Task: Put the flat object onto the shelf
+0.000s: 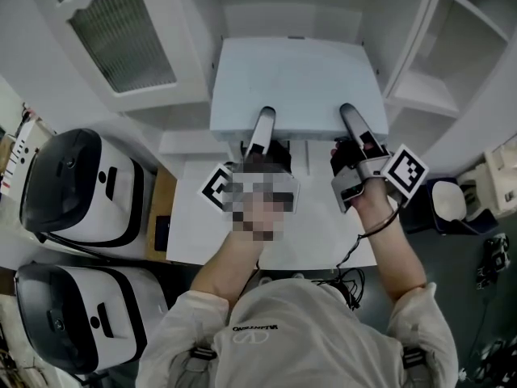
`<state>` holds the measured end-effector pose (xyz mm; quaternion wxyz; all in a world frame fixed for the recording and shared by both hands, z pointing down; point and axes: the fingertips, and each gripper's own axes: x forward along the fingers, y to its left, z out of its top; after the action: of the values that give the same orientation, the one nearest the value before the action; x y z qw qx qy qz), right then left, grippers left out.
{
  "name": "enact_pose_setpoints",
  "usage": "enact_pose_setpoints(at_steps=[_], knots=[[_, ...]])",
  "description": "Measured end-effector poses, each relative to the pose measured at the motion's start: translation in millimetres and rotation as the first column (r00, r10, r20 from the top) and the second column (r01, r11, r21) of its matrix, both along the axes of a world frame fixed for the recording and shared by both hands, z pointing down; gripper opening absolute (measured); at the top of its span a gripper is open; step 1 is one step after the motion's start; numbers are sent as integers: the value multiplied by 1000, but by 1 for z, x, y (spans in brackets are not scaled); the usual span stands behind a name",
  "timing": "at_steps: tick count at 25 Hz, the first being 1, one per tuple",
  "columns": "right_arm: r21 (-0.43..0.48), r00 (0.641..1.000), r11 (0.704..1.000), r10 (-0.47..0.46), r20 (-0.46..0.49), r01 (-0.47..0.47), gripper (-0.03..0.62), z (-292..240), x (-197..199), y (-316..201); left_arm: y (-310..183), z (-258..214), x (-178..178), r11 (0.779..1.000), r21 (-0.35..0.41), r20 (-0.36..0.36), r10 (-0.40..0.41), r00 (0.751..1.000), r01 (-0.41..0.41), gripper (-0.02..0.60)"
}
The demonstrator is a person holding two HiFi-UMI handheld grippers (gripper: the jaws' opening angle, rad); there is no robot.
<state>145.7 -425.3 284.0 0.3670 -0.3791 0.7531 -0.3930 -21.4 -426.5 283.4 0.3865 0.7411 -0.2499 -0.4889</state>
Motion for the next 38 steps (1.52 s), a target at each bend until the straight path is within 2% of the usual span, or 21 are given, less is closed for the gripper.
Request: enact_pose_setpoints(at_steps=[11,27,34,38], knots=[[-66,1000,998,-3,24,5,356,-7,5,-47,-47,-11,5,999,-22,-11,-24,1000,23,328],[-90,999,996,-25,29,28,367,-5,5,-58,-55,-12,7,999,-19,-6,-36,999,36,337],[16,997,998,-68,26,68,380,-17,3,-42,-51,-20,9,999,26,34,-47,998,46,385],[95,999,995,-16,-31,19,379,-16,11,-8,-36,-6,-7,998,3,34,-69,997,69,385]])
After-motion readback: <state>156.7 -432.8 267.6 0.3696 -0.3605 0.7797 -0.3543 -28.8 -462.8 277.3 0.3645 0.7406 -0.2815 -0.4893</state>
